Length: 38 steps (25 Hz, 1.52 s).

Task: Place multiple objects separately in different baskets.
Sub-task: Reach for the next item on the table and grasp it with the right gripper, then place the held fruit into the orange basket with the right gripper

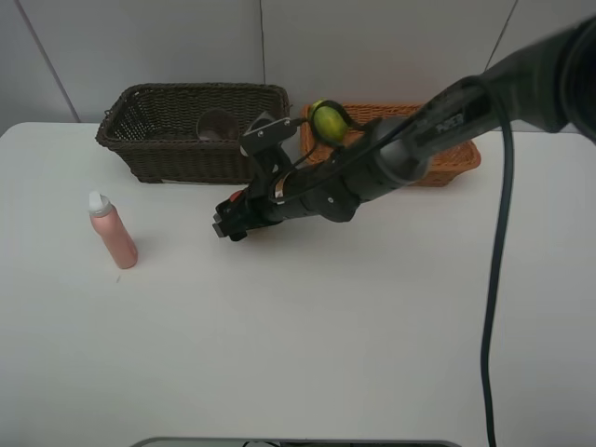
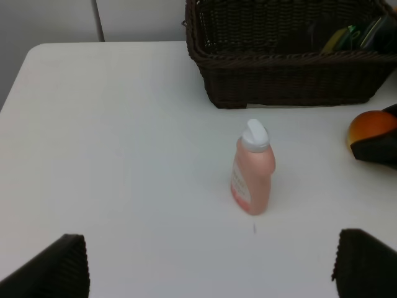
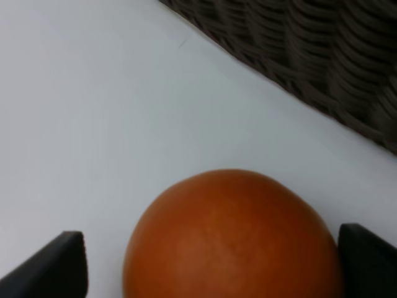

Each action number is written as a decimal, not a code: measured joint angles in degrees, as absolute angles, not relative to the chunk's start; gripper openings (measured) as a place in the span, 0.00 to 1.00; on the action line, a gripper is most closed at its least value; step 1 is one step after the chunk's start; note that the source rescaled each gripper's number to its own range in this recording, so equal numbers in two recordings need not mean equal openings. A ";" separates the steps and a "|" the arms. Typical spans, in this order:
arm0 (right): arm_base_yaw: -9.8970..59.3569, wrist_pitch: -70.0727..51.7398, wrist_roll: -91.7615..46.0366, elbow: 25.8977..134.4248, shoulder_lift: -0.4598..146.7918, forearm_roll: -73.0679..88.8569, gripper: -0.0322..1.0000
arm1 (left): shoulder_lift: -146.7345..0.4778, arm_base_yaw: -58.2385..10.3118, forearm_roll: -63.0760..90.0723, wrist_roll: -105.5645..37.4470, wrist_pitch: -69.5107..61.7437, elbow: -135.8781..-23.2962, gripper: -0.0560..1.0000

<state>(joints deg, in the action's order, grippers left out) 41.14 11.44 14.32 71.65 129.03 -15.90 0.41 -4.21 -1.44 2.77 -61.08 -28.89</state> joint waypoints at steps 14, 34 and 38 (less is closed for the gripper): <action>41.14 12.44 12.44 71.65 130.50 -15.68 0.75 | 0.41 -4.21 -1.44 2.77 -61.08 -28.89 1.00; 41.14 12.20 11.97 71.65 130.50 -15.68 0.75 | 0.41 -4.21 -1.44 2.77 -61.08 -28.89 1.00; 41.14 12.03 11.85 71.65 130.50 -15.68 0.75 | 0.41 -4.21 -1.44 2.77 -61.08 -28.89 1.00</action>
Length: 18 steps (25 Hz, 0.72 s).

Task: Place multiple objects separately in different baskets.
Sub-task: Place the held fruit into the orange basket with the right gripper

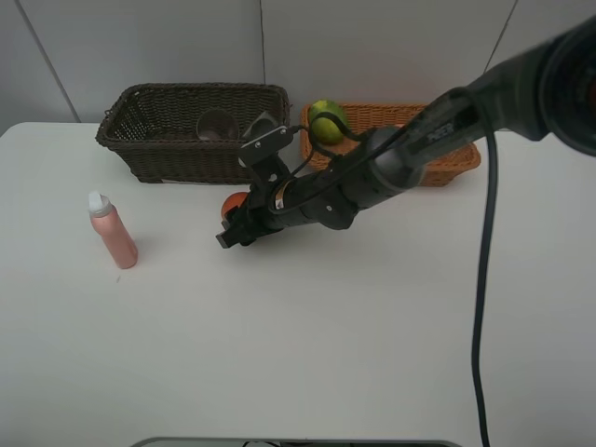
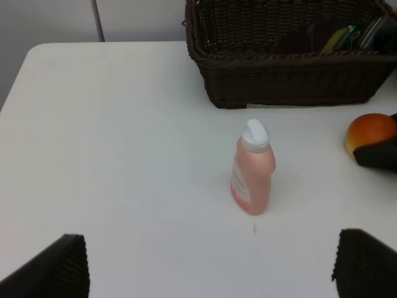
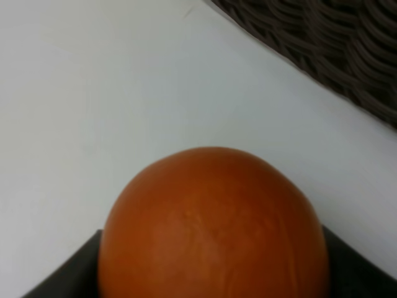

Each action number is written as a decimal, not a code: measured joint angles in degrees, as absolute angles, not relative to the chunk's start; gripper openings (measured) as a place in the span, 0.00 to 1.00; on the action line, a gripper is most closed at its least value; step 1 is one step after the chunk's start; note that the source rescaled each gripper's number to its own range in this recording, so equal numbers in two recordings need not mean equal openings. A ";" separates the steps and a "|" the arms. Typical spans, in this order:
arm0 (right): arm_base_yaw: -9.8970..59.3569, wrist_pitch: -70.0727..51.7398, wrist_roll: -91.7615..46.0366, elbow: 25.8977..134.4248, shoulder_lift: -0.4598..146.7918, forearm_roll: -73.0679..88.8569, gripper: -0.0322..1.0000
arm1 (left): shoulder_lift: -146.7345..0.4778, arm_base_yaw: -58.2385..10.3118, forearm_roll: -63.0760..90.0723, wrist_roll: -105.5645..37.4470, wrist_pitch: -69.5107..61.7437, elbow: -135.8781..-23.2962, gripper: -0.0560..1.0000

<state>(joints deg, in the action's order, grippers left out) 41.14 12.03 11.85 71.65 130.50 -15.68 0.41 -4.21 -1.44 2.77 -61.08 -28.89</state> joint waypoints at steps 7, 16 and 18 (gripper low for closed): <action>40.98 3.58 11.77 71.61 125.39 -15.74 0.75 | 0.41 -4.21 -1.44 2.77 -61.08 -28.89 1.00; 37.56 -18.02 11.73 71.61 116.60 -15.74 0.75 | 0.41 -4.21 -1.44 2.77 -61.08 -28.89 1.00; 36.06 -22.44 11.73 71.61 114.58 -15.43 0.75 | 0.41 -4.21 -1.44 2.77 -61.08 -28.89 1.00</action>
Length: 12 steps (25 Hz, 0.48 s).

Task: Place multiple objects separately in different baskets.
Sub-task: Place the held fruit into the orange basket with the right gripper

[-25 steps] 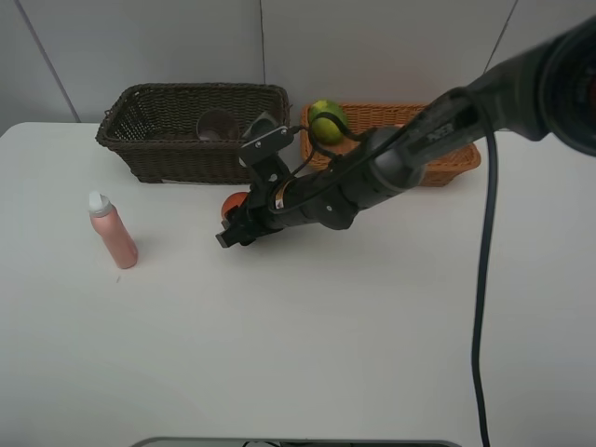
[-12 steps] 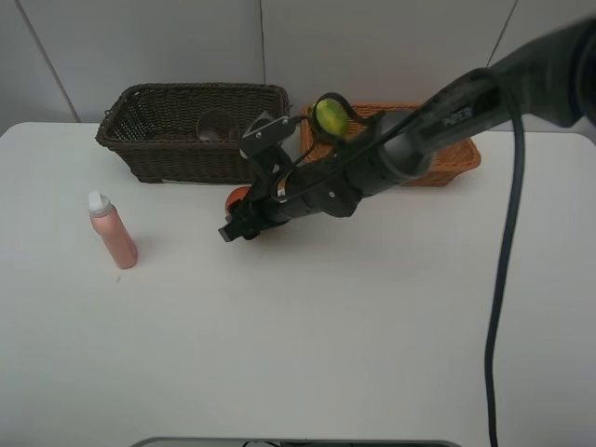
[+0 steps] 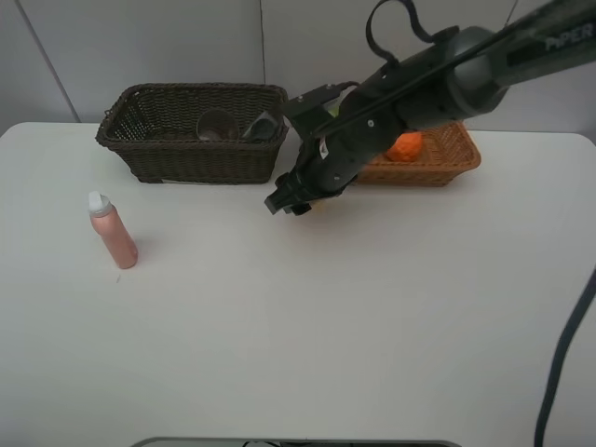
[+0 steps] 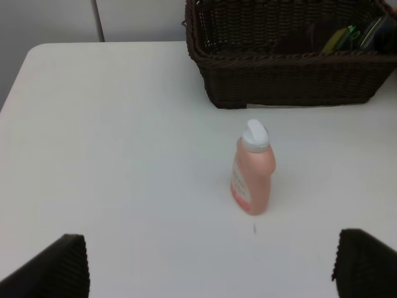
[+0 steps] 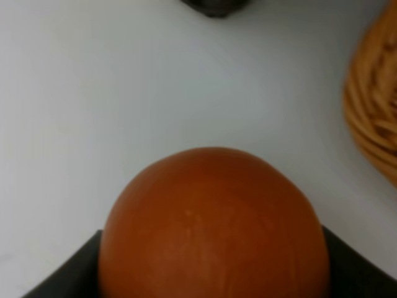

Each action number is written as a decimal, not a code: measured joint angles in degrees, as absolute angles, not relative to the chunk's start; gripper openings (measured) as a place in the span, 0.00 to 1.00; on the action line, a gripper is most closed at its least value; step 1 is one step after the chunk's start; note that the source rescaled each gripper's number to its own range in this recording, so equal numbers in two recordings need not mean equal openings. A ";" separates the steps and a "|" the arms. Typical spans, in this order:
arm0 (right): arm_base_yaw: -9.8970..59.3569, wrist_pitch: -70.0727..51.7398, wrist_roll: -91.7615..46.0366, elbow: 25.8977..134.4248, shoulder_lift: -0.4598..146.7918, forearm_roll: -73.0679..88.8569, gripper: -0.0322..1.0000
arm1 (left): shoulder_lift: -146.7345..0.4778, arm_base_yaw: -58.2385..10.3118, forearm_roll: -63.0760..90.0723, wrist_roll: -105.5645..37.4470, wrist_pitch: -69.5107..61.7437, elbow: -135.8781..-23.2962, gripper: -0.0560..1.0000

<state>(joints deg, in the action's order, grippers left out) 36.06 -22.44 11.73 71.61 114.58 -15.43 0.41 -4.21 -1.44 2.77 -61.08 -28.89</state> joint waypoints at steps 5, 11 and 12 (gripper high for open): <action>31.57 -28.69 11.61 71.61 109.97 -12.85 0.75 | 0.41 -4.21 -1.44 2.77 -61.08 -28.89 1.00; 25.84 -36.71 11.55 75.09 107.79 -11.13 0.75 | 0.41 -4.21 -1.44 2.77 -61.08 -28.89 1.00; 24.96 -37.92 11.55 76.21 107.74 -11.08 0.75 | 0.41 -4.21 -1.44 2.77 -61.08 -28.89 1.00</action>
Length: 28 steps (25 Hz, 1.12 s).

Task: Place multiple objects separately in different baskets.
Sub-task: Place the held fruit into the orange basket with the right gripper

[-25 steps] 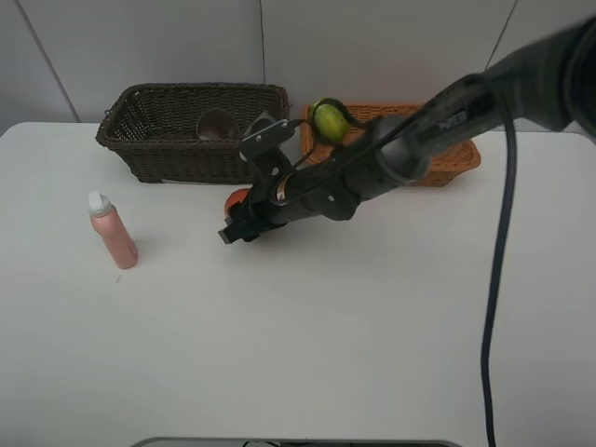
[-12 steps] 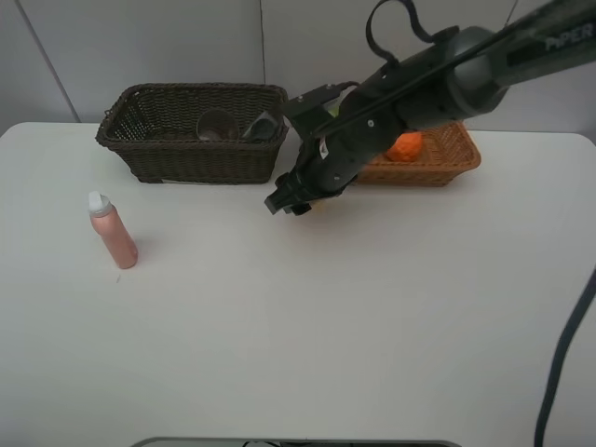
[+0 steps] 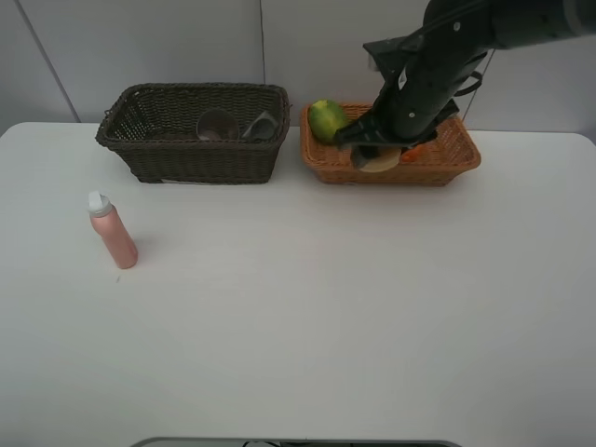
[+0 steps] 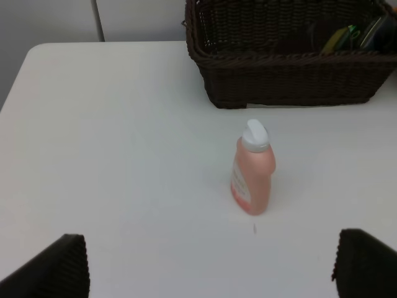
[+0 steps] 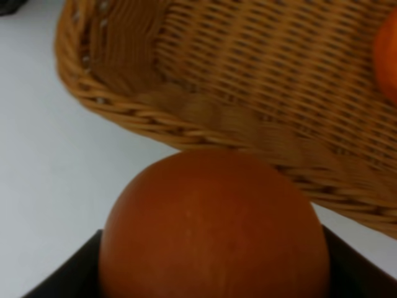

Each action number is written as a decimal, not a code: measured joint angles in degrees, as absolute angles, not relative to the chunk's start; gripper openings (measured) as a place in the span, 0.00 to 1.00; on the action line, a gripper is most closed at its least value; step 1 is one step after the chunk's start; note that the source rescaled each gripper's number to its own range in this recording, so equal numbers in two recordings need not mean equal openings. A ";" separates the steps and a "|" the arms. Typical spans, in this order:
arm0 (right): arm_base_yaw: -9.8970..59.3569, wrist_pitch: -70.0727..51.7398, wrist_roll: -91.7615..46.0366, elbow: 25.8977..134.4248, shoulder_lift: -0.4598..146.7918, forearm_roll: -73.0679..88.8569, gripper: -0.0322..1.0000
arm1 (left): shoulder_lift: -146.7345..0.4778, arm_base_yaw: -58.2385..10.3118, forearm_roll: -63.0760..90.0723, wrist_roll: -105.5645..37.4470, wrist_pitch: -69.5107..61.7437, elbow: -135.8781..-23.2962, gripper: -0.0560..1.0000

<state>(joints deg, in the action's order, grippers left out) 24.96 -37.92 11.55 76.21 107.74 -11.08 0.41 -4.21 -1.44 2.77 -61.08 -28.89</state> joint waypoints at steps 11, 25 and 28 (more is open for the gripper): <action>17.80 -43.09 11.38 88.72 109.94 -10.29 0.75 | 0.41 -4.21 -1.44 2.77 -61.08 -28.89 1.00; 18.32 -43.97 11.38 98.14 123.59 -8.55 0.75 | 0.41 -4.21 -1.44 2.77 -61.08 -28.89 1.00; 19.15 -42.42 11.38 98.14 125.21 -8.55 0.75 | 0.41 -4.21 -1.44 2.77 -61.08 -28.89 1.00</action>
